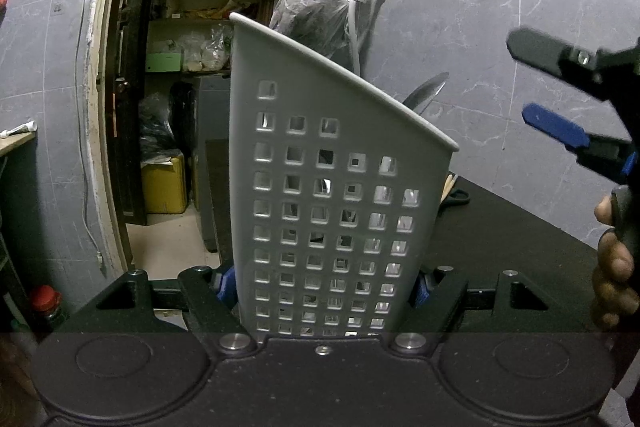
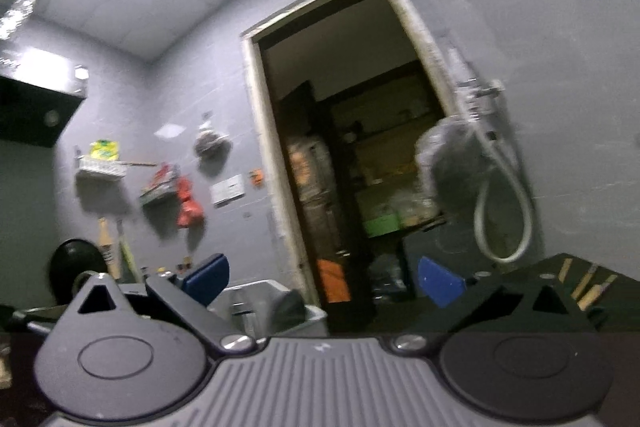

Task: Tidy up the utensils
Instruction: 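Move the open right tool back down toward the remaining utensils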

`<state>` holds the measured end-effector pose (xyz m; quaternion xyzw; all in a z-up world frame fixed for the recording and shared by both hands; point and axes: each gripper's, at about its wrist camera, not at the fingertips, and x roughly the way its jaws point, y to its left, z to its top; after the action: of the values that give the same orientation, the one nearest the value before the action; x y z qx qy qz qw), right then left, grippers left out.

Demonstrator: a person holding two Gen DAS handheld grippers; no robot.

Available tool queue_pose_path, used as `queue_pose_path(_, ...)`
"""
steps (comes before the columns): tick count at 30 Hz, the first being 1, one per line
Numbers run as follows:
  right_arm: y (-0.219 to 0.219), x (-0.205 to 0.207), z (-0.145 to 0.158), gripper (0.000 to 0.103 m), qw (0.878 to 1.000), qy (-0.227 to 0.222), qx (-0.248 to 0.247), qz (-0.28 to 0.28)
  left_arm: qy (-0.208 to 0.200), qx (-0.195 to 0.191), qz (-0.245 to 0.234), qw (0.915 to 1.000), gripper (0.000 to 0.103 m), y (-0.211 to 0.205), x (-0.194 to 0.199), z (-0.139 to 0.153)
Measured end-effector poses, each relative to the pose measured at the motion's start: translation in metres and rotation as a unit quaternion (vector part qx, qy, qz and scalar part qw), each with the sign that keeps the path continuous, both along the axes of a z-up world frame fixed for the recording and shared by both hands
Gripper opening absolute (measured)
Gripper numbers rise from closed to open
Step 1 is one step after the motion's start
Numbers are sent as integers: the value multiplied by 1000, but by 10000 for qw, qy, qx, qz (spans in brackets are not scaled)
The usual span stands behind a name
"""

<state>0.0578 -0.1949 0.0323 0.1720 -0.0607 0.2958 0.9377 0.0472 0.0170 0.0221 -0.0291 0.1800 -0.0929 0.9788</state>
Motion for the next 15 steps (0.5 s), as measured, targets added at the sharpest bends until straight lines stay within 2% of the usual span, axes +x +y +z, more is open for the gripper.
queue_pose_path(7,-27,15,-16,103,9961,716,399,-335,-1,-5,-2,10000,77,0,0,0)
queue_pose_path(15,-45,33,-42,103,9862,1392,645,-629,5,1,-12,10000,77,1,2,-1)
